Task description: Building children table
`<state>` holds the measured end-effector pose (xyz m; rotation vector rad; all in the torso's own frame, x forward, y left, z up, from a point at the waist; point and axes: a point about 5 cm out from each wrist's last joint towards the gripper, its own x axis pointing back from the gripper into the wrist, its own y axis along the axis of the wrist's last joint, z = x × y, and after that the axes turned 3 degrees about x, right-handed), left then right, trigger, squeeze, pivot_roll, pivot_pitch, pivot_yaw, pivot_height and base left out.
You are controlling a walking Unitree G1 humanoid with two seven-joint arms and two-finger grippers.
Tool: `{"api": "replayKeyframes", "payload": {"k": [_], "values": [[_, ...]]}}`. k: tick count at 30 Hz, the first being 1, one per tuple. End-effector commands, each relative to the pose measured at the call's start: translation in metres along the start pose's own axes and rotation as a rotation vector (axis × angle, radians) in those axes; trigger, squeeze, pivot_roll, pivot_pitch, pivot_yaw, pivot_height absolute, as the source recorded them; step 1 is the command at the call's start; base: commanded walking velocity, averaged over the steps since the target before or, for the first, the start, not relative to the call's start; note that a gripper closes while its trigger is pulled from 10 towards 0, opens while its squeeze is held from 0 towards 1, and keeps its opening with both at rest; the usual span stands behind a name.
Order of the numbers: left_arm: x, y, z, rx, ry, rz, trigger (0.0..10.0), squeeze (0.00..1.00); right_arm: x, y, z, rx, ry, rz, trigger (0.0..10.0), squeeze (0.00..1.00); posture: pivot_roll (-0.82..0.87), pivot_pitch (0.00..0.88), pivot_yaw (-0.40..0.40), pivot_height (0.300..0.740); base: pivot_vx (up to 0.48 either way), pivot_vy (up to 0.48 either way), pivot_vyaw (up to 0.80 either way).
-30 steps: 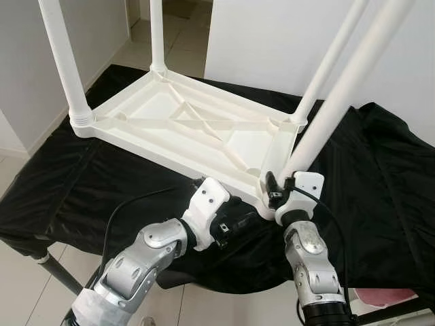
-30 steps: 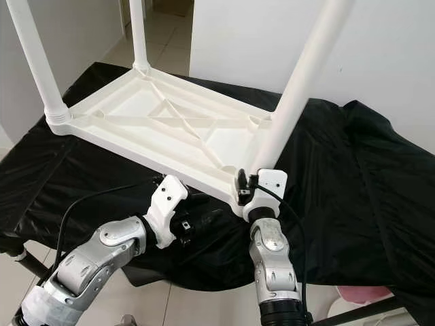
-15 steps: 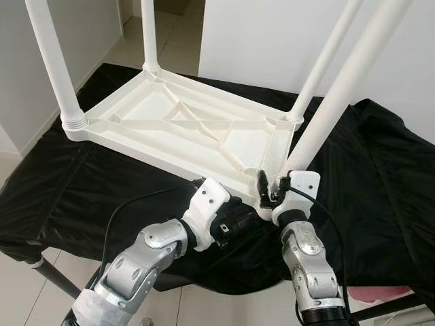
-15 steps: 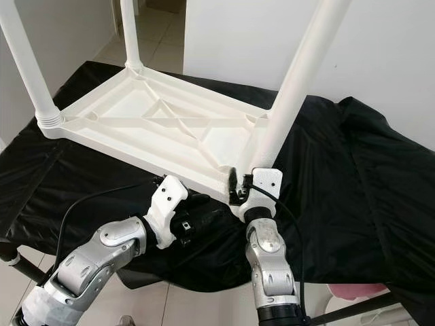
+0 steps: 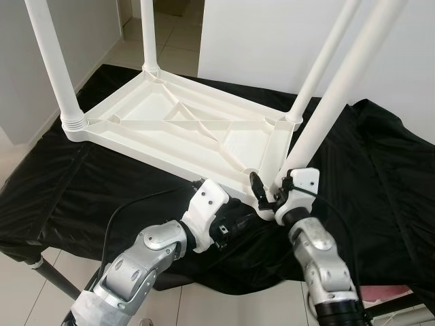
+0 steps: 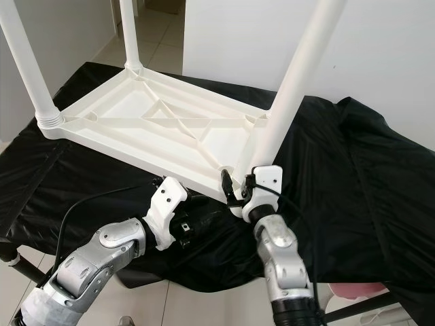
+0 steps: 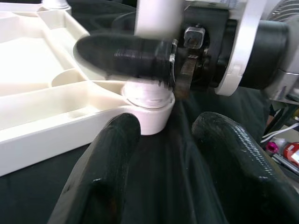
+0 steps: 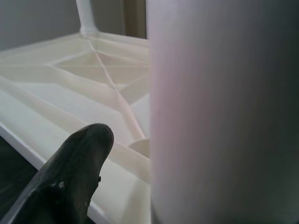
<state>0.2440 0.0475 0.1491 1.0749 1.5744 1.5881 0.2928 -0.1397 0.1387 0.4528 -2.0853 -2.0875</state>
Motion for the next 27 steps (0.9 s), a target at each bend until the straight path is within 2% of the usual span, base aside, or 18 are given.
{"api": "replayKeyframes", "payload": {"k": [1, 4, 13, 17, 18, 19, 21, 27], "values": [[-0.004, -0.004, -0.007, 0.006, -0.072, 0.021, 10.0, 0.0, -0.003, 0.0, -0.005, 0.037, 0.161, 0.021, 10.0, 0.0, 0.05, 0.026, -0.118, 0.74, 0.0, 0.0, 0.0], [-0.002, -0.004, -0.006, 0.001, -0.069, 0.023, 10.0, 0.0, -0.003, -0.001, -0.01, 0.08, 0.256, 0.04, 10.0, 0.0, 0.05, 0.021, -0.119, 0.74, 0.0, 0.0, 0.0], [0.0, -0.004, -0.003, -0.005, -0.056, 0.026, 10.0, 0.0, -0.003, -0.005, -0.016, 0.091, 0.337, 0.063, 10.0, 0.0, 0.07, 0.01, -0.122, 0.74, 0.0, 0.0, 0.0], [0.0, -0.004, -0.003, -0.005, -0.056, 0.026, 10.0, 0.0, -0.003, -0.005, -0.016, 0.091, 0.337, 0.063, 10.0, 0.0, 0.07, 0.01, -0.122, 0.74, 0.0, 0.0, 0.0], [0.0, -0.004, -0.003, -0.004, -0.056, 0.026, 10.0, 0.0, -0.004, -0.006, -0.017, 0.09, 0.344, 0.069, 5.3, 0.0, 0.07, 0.009, -0.121, 0.74, 0.0, 0.0, 0.0], [0.001, -0.004, -0.003, -0.005, -0.055, 0.026, 10.0, 0.0, -0.004, -0.009, -0.019, 0.085, 0.358, 0.078, 0.3, 0.0, 0.07, 0.006, -0.121, 0.74, 0.0, 0.0, 0.0], [0.001, -0.004, -0.003, -0.005, -0.054, 0.026, 10.0, 0.0, -0.004, -0.011, -0.02, 0.083, 0.369, 0.083, 0.0, 0.0, 0.07, 0.006, -0.119, 0.74, 0.0, 0.0, 0.0], [0.002, -0.005, -0.004, -0.004, -0.055, 0.031, 10.0, 0.0, -0.003, -0.015, -0.023, 0.069, 0.382, 0.099, 0.0, 0.0, 0.07, 0.007, -0.119, 0.74, 0.0, 0.0, 0.0]]}}
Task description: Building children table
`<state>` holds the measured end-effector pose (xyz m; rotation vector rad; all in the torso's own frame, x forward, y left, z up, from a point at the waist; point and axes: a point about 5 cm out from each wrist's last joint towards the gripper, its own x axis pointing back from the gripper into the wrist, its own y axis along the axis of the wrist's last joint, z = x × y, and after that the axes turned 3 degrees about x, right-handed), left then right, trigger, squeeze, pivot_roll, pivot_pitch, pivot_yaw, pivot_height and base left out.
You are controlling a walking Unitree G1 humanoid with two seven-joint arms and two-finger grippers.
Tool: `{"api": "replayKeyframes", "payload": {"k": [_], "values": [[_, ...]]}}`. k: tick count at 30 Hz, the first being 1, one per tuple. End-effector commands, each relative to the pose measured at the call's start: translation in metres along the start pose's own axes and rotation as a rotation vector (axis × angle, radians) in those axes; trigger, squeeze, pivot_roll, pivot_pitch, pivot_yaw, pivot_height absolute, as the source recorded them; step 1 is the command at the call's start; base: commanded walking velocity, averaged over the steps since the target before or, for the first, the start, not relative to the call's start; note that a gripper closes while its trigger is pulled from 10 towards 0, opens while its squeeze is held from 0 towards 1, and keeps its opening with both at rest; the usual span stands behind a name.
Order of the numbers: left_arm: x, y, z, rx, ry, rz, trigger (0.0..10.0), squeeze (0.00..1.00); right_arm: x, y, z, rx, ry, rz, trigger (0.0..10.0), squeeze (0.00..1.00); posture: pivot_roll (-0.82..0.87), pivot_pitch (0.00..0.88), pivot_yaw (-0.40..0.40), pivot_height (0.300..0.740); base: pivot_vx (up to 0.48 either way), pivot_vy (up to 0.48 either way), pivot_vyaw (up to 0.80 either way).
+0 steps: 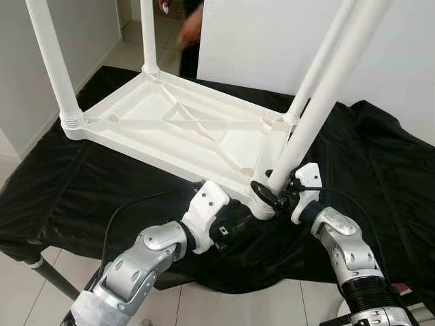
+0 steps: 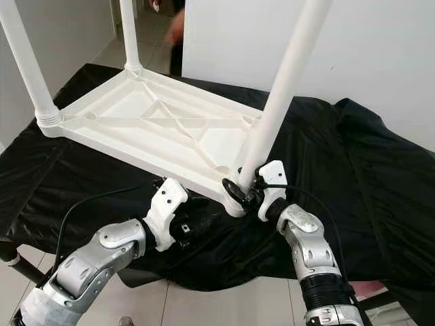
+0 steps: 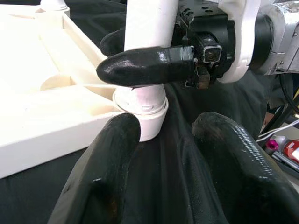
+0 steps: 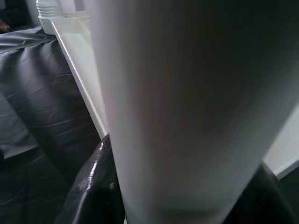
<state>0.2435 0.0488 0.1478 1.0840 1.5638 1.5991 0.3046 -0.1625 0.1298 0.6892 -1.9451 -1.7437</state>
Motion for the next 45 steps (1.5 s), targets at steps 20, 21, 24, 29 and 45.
{"api": "replayKeyframes", "payload": {"k": [20, 21, 24, 29, 45], "values": [[0.001, -0.004, -0.004, 0.003, -0.064, 0.025, 10.0, 0.0, 0.006, 0.003, 0.007, -0.062, -0.086, -0.012, 10.0, 0.0, 0.05, 0.007, -0.111, 0.74, 0.0, 0.0, 0.0], [0.001, -0.004, -0.004, 0.003, -0.065, 0.025, 10.0, 0.0, 0.006, 0.003, 0.008, -0.068, -0.1, -0.013, 10.0, 0.0, 0.05, 0.007, -0.111, 0.74, 0.0, 0.0, 0.0], [0.001, -0.004, -0.005, 0.004, -0.066, 0.025, 10.0, 0.0, 0.006, 0.003, 0.011, -0.066, -0.113, -0.012, 10.0, 0.0, 0.05, 0.009, -0.111, 0.74, 0.0, 0.0, 0.0], [0.001, -0.005, -0.006, 0.008, -0.069, 0.025, 10.0, 0.0, 0.006, 0.004, 0.017, -0.068, -0.228, -0.004, 10.0, 0.0, 0.05, 0.013, -0.115, 0.74, 0.0, 0.0, 0.0], [0.001, -0.006, -0.006, 0.016, -0.058, 0.023, 10.0, 0.0, 0.003, 0.0, 0.016, -0.153, -0.802, 0.038, 10.0, 0.0, 0.06, 0.028, -0.125, 0.74, 0.0, 0.0, 0.0]]}}
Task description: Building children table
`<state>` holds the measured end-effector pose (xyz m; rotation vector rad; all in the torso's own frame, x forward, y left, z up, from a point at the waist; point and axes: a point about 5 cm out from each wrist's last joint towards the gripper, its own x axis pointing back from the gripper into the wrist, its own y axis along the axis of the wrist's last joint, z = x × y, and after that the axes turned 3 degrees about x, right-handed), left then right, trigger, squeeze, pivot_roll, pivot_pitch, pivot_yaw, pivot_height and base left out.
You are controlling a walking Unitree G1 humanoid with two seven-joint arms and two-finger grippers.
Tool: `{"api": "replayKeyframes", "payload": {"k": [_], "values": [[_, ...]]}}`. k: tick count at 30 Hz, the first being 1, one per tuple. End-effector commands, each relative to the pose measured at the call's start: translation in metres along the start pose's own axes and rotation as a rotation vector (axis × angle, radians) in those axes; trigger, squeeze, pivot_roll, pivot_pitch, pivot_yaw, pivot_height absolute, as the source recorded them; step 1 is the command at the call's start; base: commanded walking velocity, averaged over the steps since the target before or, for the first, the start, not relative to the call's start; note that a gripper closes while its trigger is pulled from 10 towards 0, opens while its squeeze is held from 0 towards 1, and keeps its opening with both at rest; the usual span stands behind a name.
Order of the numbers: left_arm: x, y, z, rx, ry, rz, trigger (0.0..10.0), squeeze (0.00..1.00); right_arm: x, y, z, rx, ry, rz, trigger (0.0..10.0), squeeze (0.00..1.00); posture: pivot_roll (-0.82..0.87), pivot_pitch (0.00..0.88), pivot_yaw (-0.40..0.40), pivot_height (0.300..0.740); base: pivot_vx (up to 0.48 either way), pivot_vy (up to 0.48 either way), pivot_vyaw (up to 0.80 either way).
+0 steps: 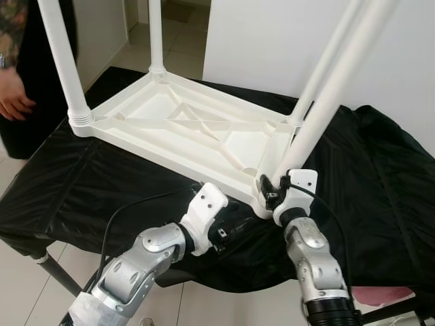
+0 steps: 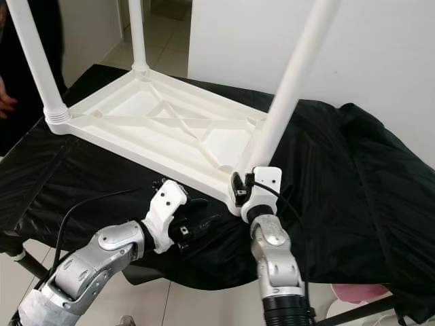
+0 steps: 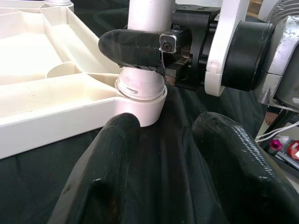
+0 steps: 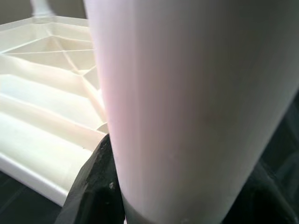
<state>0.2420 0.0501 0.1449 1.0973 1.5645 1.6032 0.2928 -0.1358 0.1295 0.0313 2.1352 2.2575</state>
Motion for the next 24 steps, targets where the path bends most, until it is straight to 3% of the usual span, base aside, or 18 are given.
{"api": "replayKeyframes", "payload": {"k": [1, 4, 13, 14, 15, 21, 24], "values": [[-0.001, -0.002, -0.006, 0.012, -0.058, 0.011, 10.0, 0.0, 0.0, 0.001, -0.012, -0.005, -0.093, 0.008, 10.0, 0.0, 0.06, 0.028, -0.125, 0.74, 0.0, 0.0, 0.0], [-0.002, -0.003, -0.008, 0.014, -0.067, 0.013, 10.0, 0.0, 0.001, 0.005, 0.007, -0.017, -0.017, -0.01, 10.0, 0.0, 0.05, 0.033, -0.124, 0.74, 0.0, 0.0, 0.0], [-0.002, -0.002, -0.006, 0.014, -0.059, 0.008, 10.0, 0.0, 0.001, 0.012, 0.01, -0.035, 0.021, -0.057, 10.0, 0.0, 0.05, 0.045, -0.131, 0.74, 0.0, 0.0, 0.0], [-0.002, -0.002, -0.006, 0.014, -0.059, 0.008, 10.0, 0.0, 0.001, 0.014, 0.012, -0.037, 0.025, -0.074, 10.0, 0.67, 0.05, 0.045, -0.131, 0.74, 0.0, 0.0, 0.0], [-0.002, -0.002, -0.006, 0.015, -0.058, 0.008, 10.0, 0.0, 0.001, 0.016, 0.013, -0.05, 0.038, -0.086, 10.0, 1.0, 0.05, 0.046, -0.131, 0.74, 0.0, 0.0, 0.0], [-0.002, -0.002, -0.006, 0.016, -0.056, 0.007, 10.0, 0.0, 0.001, 0.018, 0.01, -0.042, 0.046, -0.099, 10.0, 1.0, 0.05, 0.05, -0.131, 0.74, 0.0, 0.0, 0.0], [-0.002, -0.001, -0.005, 0.016, -0.049, 0.003, 10.0, 0.0, 0.003, 0.017, 0.0, -0.036, 0.074, -0.101, 10.0, 1.0, 0.05, 0.052, -0.131, 0.74, 0.0, 0.0, 0.0]]}}
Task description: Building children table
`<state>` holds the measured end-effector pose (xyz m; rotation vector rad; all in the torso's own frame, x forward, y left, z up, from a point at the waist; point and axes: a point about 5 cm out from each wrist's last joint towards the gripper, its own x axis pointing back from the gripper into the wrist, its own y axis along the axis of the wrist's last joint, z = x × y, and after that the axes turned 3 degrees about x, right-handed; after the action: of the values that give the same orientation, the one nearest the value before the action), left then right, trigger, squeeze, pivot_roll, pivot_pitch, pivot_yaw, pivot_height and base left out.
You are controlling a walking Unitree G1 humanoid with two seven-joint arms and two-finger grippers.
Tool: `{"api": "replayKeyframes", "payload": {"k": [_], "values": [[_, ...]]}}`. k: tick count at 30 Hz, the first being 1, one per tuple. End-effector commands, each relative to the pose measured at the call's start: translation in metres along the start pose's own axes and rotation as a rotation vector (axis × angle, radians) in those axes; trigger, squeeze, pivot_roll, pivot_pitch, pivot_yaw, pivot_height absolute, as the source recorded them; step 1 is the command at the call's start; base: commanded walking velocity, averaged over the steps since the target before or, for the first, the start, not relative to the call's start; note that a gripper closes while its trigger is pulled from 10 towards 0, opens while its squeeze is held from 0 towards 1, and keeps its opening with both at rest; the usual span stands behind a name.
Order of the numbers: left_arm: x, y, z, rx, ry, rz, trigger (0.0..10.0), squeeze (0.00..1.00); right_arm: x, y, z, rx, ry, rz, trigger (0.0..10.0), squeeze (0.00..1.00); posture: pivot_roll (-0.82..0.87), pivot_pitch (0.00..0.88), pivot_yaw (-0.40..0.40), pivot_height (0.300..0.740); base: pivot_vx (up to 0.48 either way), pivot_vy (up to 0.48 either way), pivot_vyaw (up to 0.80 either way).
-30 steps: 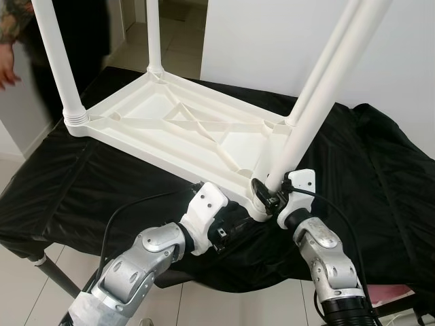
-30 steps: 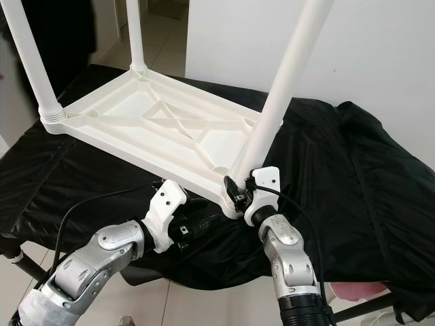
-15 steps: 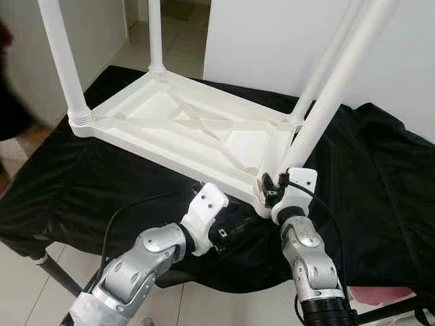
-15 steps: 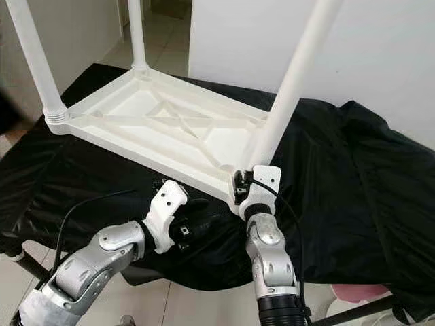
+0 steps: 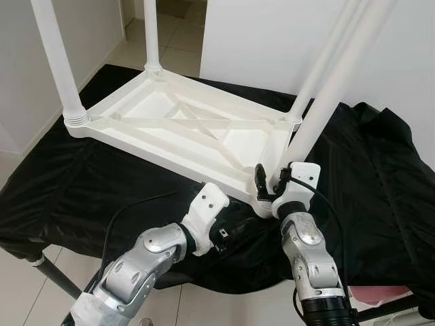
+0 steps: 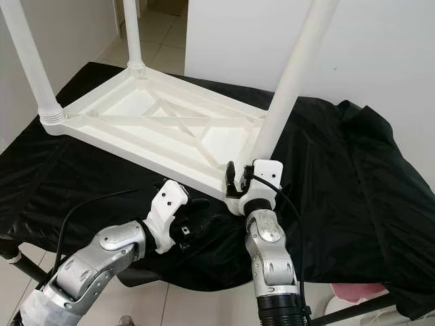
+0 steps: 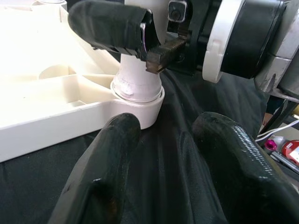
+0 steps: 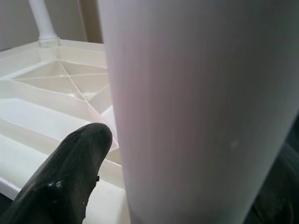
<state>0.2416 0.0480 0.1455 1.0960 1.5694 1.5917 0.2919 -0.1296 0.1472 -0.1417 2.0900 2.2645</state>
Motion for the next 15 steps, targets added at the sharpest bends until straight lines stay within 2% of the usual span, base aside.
{"api": "replayKeyframes", "payload": {"k": [1, 3, 4, 5, 6, 11, 15], "values": [[-0.001, -0.002, -0.003, 0.011, -0.045, 0.011, 10.0, 0.0, 0.003, 0.0, -0.007, -0.009, 0.008, -0.009, 10.0, 1.0, 0.05, 0.052, -0.131, 0.74, 0.0, 0.0, 0.0], [-0.001, -0.001, -0.002, 0.01, -0.041, 0.008, 10.0, 0.0, 0.007, -0.005, -0.018, 0.002, 0.042, 0.002, 10.0, 1.0, 0.04, 0.052, -0.13, 0.74, 0.0, 0.0, 0.0], [-0.001, -0.001, -0.001, 0.009, -0.039, 0.006, 10.0, 0.0, 0.009, -0.009, -0.022, -0.017, 0.069, 0.019, 10.0, 0.96, 0.04, 0.051, -0.128, 0.74, 0.0, 0.0, 0.0], [-0.001, -0.001, -0.001, 0.009, -0.039, 0.006, 10.0, 0.0, 0.009, -0.009, -0.022, -0.017, 0.069, 0.019, 10.0, 0.96, 0.04, 0.051, -0.128, 0.74, 0.0, 0.0, 0.0], [-0.001, -0.001, -0.001, 0.009, -0.038, 0.006, 10.0, 0.0, 0.009, -0.01, -0.023, -0.013, 0.079, 0.015, 10.0, 0.03, 0.04, 0.052, -0.127, 0.74, 0.0, 0.0, 0.0], [-0.001, 0.0, 0.0, 0.007, -0.037, 0.005, 10.0, 0.0, 0.009, -0.012, -0.022, 0.004, 0.131, 0.009, 10.0, 0.0, 0.04, 0.052, -0.124, 0.74, 0.0, 0.0, 0.0], [-0.001, 0.001, 0.0, 0.004, -0.034, 0.003, 10.0, 0.0, 0.005, -0.014, -0.024, 0.047, 0.27, 0.0, 10.0, 0.0, 0.05, 0.054, -0.121, 0.74, 0.0, 0.0, 0.0]]}}
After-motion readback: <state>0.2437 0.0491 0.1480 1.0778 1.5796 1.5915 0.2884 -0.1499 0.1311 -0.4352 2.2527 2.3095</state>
